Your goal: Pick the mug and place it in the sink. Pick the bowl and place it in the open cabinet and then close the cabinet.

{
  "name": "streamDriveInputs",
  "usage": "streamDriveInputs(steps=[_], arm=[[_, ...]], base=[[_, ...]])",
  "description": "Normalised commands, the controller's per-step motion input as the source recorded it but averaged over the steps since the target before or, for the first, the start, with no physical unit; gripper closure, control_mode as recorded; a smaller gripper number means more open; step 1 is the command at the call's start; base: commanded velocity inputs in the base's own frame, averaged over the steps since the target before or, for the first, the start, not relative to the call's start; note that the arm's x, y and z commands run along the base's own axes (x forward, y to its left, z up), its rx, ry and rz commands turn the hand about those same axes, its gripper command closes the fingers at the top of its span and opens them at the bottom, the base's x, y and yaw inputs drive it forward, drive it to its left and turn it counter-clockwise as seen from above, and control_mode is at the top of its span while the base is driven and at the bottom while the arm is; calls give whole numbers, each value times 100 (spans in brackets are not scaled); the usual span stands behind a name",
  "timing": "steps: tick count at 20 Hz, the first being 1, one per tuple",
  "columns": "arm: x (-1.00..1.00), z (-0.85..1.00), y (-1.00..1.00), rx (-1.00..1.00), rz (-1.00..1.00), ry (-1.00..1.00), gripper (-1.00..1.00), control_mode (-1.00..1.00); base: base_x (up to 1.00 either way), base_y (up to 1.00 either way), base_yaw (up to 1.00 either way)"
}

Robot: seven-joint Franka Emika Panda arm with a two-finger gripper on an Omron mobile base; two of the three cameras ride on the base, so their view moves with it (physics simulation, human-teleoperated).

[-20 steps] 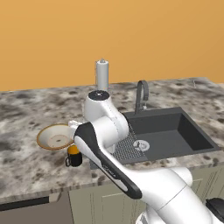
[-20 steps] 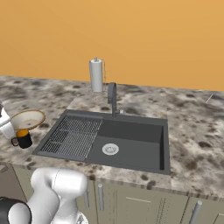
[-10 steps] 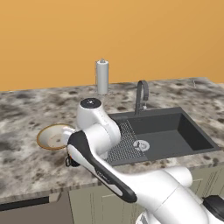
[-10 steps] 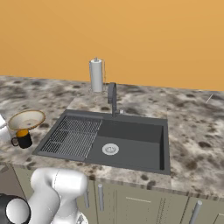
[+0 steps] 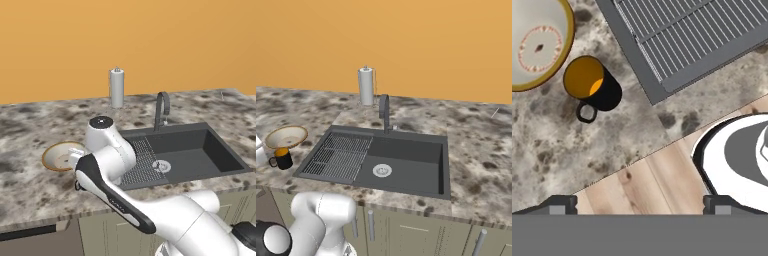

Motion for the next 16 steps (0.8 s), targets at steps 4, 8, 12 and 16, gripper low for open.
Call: streamDriveInputs(steps=[4, 8, 12, 16], arm=[[6, -1, 23, -5, -1, 0, -100, -100], [9, -1, 13, -3, 0, 1, -100, -100], [7, 0, 7, -6, 0, 0, -100, -100], [3, -6, 0, -3, 0, 0, -100, -100]], base=[[0, 0, 0], [0, 0, 0], [0, 0, 0], [0, 0, 0]])
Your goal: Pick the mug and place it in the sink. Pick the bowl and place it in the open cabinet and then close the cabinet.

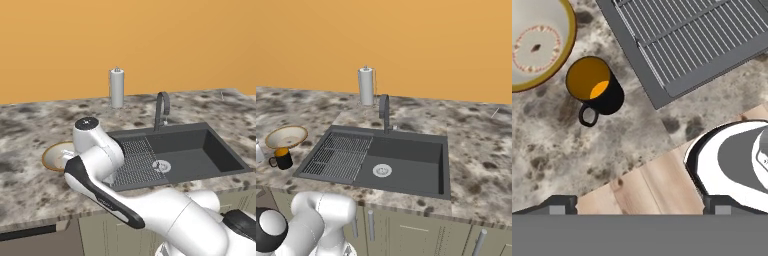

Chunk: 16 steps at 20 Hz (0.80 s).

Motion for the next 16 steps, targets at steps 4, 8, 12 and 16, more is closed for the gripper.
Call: streamDriveInputs(steps=[4, 8, 12, 16], arm=[[2, -15, 0, -1, 0, 0, -100, -100], [7, -24, 0, 0, 0, 1, -100, -100], [16, -18, 1, -1, -1, 1, -100, -100], [19, -16, 0, 0, -2, 2, -100, -100]], base=[[0, 0, 0], [0, 0, 0], [0, 0, 0], [0, 0, 0]])
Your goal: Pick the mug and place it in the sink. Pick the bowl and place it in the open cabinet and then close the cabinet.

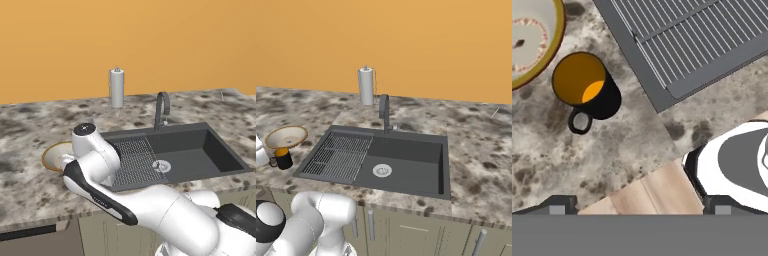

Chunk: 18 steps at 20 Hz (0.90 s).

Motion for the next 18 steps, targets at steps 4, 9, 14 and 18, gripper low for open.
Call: streamDriveInputs(steps=[4, 9, 14, 18], arm=[[23, -10, 0, 0, -4, 6, -100, -100], [16, -10, 0, 0, -3, 1, -100, -100], [12, -16, 5, -1, -3, 0, -100, -100], [7, -19, 3, 0, -6, 1, -100, -100]], base=[[0, 0, 0], [0, 0, 0], [0, 0, 0], [0, 0, 0]])
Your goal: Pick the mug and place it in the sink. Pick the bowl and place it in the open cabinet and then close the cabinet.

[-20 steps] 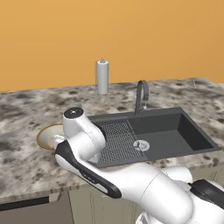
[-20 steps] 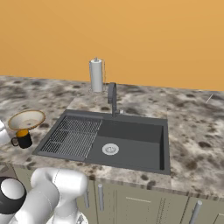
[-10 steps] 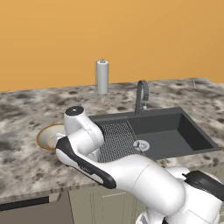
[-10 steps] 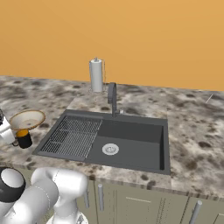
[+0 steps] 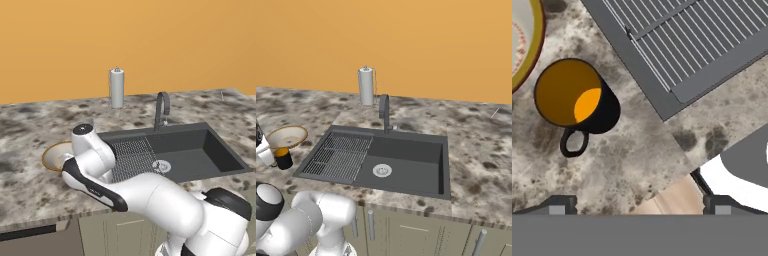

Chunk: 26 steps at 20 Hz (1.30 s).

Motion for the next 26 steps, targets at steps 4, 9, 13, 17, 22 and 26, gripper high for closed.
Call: streamDriveInputs(steps=[4, 9, 13, 17, 22, 26], arm=[[6, -13, 7, 0, -5, 0, -100, -100], [16, -10, 14, -1, -3, 6, -100, -100], [20, -17, 0, 0, -1, 10, -100, -100], [31, -21, 9, 0, 0, 11, -100, -100], [36, -20, 18, 0, 0, 16, -100, -100], [37, -20, 25, 0, 0, 18, -100, -100]], base=[[0, 0, 0], [0, 0, 0], [0, 0, 0], [0, 0, 0], [0, 0, 0], [0, 0, 0]])
